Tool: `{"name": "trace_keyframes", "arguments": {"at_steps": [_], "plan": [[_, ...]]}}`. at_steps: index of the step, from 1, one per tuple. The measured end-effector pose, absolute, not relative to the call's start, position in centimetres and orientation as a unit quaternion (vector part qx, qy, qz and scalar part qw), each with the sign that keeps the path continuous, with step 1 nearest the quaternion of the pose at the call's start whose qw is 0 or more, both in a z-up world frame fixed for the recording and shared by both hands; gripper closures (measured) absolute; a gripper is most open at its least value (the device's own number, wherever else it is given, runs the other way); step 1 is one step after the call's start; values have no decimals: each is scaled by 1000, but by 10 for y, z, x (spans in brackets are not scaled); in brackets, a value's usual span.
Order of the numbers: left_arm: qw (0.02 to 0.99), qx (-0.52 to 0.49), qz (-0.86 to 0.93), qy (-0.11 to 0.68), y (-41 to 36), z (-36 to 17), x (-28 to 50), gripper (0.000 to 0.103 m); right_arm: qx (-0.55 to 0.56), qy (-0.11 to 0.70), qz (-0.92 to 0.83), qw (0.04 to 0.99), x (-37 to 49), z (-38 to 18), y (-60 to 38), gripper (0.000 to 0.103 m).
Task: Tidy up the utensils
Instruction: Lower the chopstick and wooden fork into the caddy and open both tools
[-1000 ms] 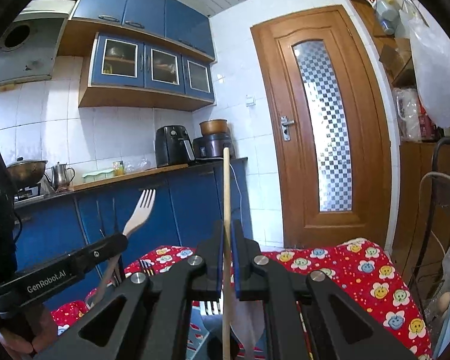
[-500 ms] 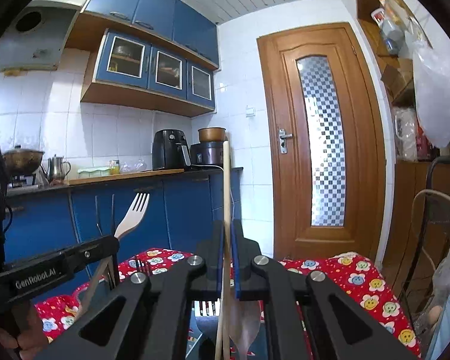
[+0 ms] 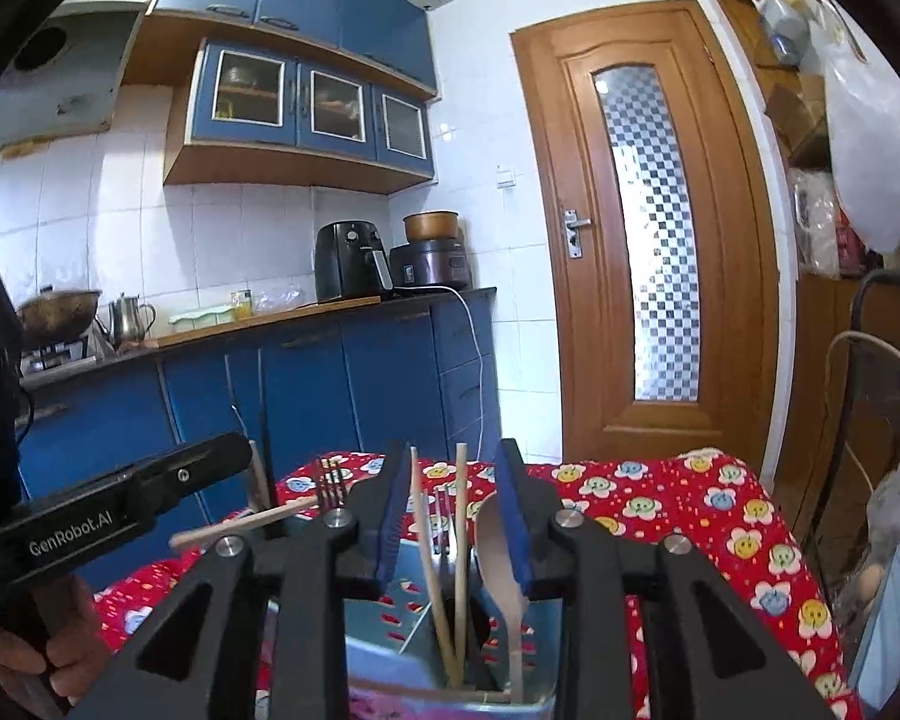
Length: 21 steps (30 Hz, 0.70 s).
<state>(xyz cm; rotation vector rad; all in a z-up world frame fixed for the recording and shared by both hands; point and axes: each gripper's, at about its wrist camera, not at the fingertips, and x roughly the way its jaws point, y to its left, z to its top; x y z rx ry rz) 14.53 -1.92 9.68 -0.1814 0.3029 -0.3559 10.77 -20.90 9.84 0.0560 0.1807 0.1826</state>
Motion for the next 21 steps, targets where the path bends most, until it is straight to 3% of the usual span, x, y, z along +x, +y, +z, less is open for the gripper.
{"name": "trace_keyframes", "arguments": {"at_steps": [15, 21], "plan": [[971, -61, -172, 157, 1, 130, 76, 69, 92, 127, 97, 983, 30, 126, -211, 68], [969, -50, -167, 178, 5, 129, 52, 61, 98, 154, 95, 979, -2, 121, -204, 64]]}}
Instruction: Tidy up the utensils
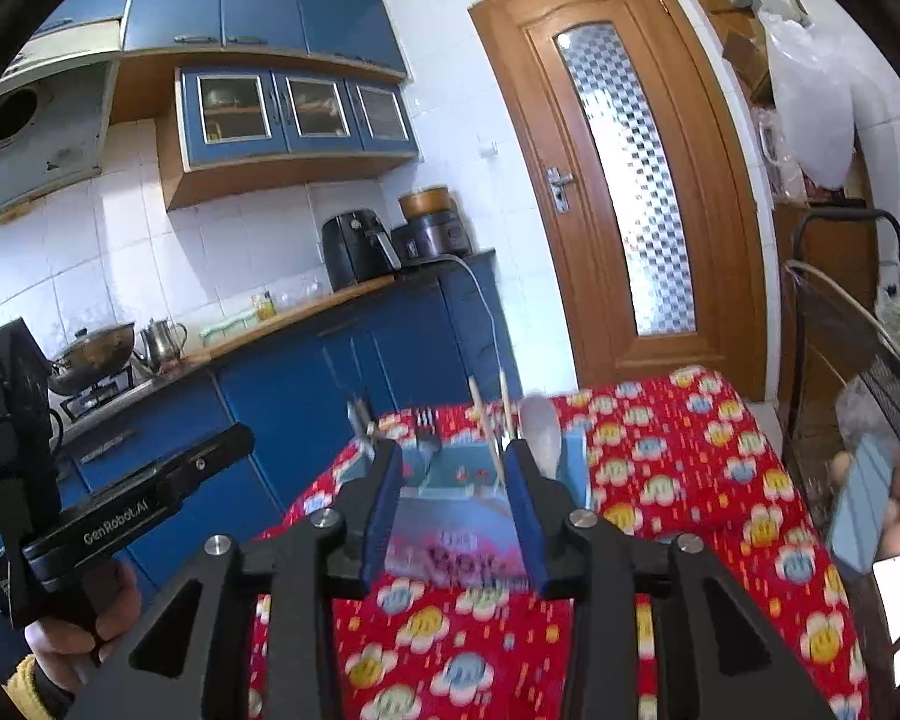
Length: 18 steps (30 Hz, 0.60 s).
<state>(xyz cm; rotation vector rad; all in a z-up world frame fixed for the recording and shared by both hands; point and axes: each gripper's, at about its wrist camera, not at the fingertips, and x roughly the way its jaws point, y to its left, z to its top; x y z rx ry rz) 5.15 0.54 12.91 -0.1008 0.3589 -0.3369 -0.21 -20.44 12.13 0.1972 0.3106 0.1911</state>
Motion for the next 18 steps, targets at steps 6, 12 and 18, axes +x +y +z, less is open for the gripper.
{"name": "trace_keyframes", "arguments": {"at_steps": [6, 12, 18], "plan": [[963, -46, -157, 212, 11, 113, 32, 47, 94, 200, 74, 972, -23, 99, -198, 64], [957, -50, -141, 247, 13, 86, 28, 36, 86, 242, 26, 966, -31, 72, -202, 54], [953, -40, -118, 275, 6, 54, 39, 35, 76, 258, 0, 963, -34, 51, -203, 34]]}}
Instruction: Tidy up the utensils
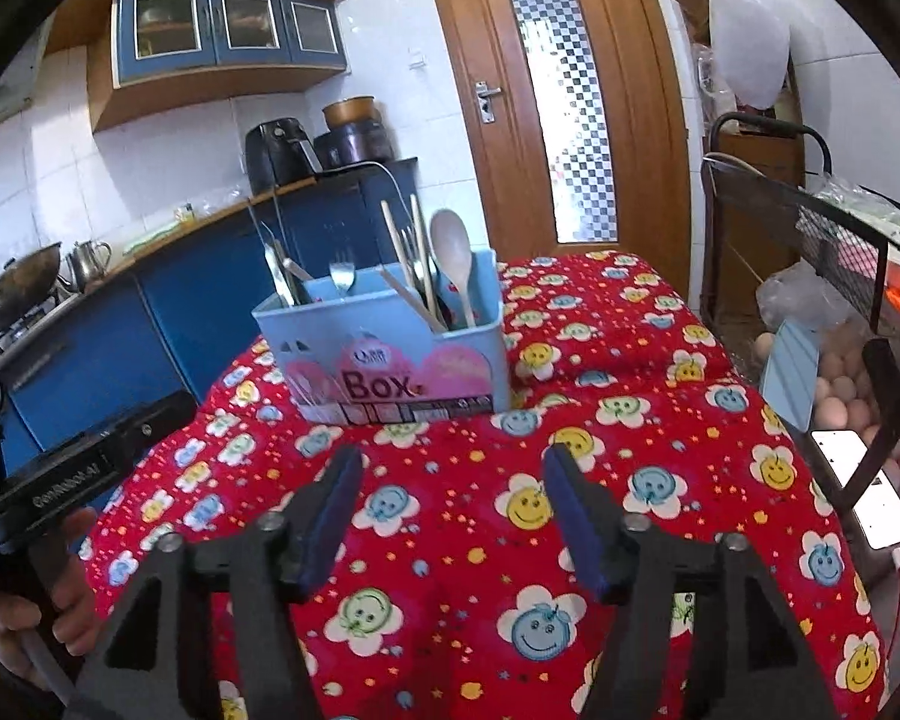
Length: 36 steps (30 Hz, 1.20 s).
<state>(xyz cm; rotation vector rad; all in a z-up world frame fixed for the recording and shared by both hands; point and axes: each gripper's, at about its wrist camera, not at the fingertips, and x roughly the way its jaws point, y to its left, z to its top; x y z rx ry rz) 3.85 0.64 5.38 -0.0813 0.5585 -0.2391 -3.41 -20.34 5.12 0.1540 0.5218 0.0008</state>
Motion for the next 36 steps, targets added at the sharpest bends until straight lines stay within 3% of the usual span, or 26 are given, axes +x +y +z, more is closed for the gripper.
{"name": "trace_keyframes", "arguments": {"at_steps": [7, 36], "plan": [[951, -24, -100, 290, -4, 30, 46, 35, 71, 265, -19, 961, -26, 34, -205, 23], [958, -4, -70, 278, -10, 29, 43, 34, 51, 256, -53, 964, -25, 25, -200, 22]]}}
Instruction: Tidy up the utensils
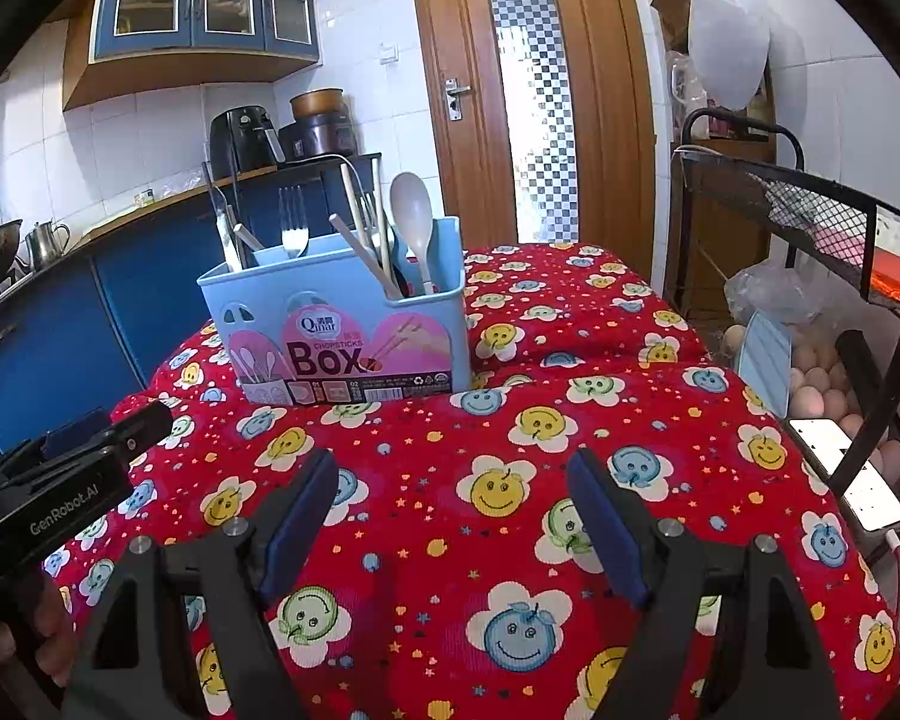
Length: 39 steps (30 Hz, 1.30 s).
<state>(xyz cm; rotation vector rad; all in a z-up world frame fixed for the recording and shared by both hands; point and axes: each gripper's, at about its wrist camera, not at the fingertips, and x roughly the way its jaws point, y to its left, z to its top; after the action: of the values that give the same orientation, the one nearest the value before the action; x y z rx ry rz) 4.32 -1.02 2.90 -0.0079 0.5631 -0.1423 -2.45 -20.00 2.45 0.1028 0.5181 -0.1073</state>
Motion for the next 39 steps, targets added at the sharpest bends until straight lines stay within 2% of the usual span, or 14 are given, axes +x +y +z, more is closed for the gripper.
{"name": "trace_keyframes", "arguments": {"at_steps": [39], "plan": [[960, 1, -74, 269, -12, 32, 40, 34, 48, 255, -55, 964, -25, 25, -199, 22]]}}
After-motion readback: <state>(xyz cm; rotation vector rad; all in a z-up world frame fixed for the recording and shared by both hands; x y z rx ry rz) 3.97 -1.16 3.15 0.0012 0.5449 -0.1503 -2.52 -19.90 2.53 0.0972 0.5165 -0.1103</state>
